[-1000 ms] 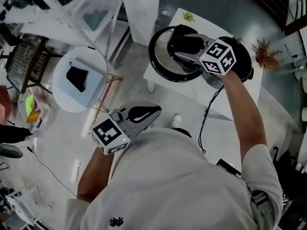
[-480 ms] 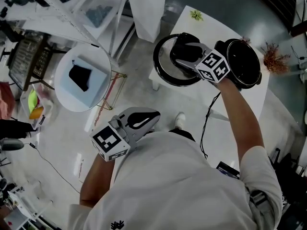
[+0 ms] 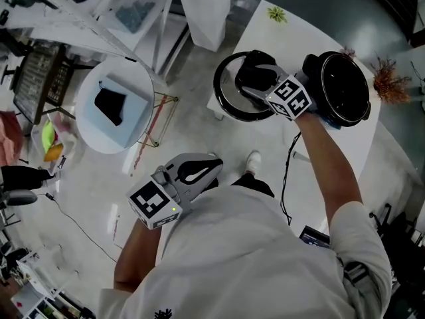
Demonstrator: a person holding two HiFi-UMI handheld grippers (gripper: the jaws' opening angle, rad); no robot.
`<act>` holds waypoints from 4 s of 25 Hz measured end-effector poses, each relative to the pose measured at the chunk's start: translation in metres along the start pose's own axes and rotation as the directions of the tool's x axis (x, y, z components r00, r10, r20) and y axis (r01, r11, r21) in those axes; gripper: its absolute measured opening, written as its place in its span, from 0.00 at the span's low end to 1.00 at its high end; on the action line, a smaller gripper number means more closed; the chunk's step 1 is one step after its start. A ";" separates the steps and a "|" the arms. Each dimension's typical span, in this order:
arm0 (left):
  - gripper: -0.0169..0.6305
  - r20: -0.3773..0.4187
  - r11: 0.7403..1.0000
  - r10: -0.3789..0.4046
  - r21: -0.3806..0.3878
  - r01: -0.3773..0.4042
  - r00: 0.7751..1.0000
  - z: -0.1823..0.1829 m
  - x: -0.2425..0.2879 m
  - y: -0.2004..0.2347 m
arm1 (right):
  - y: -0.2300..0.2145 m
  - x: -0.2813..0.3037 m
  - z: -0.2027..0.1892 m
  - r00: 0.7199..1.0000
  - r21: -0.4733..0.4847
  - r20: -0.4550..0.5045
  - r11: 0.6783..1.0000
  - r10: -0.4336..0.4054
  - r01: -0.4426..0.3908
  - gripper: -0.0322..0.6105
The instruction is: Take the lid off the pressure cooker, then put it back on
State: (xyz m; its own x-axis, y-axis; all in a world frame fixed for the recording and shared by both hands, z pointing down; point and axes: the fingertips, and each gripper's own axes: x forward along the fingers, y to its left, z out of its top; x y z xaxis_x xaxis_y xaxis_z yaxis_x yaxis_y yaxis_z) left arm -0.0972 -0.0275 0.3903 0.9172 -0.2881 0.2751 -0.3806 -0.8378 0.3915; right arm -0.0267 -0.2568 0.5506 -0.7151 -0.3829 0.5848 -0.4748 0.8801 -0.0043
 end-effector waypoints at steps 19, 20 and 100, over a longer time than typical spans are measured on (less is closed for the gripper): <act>0.04 -0.061 0.998 0.021 -0.057 -0.024 0.998 -0.020 0.025 0.006 | -0.014 0.033 -0.051 0.999 0.042 0.025 0.999 -0.024 0.023 0.51; 0.04 -0.062 0.998 0.022 -0.058 -0.025 0.998 -0.020 0.026 0.006 | -0.013 0.033 -0.052 0.999 0.033 0.024 0.999 -0.025 0.024 0.51; 0.04 -0.030 0.998 0.028 -0.054 -0.029 0.999 -0.006 0.052 0.021 | -0.012 0.042 -0.056 1.000 -0.021 0.001 1.000 -0.014 0.014 0.50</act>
State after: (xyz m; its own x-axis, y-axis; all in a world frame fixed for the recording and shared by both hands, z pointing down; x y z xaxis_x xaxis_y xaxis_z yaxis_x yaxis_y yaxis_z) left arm -0.0577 -0.0571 0.4180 0.9024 -0.2972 0.3120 -0.4131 -0.8029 0.4298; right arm -0.0228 -0.2675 0.6210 -0.7090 -0.3952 0.5840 -0.4736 0.8805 0.0208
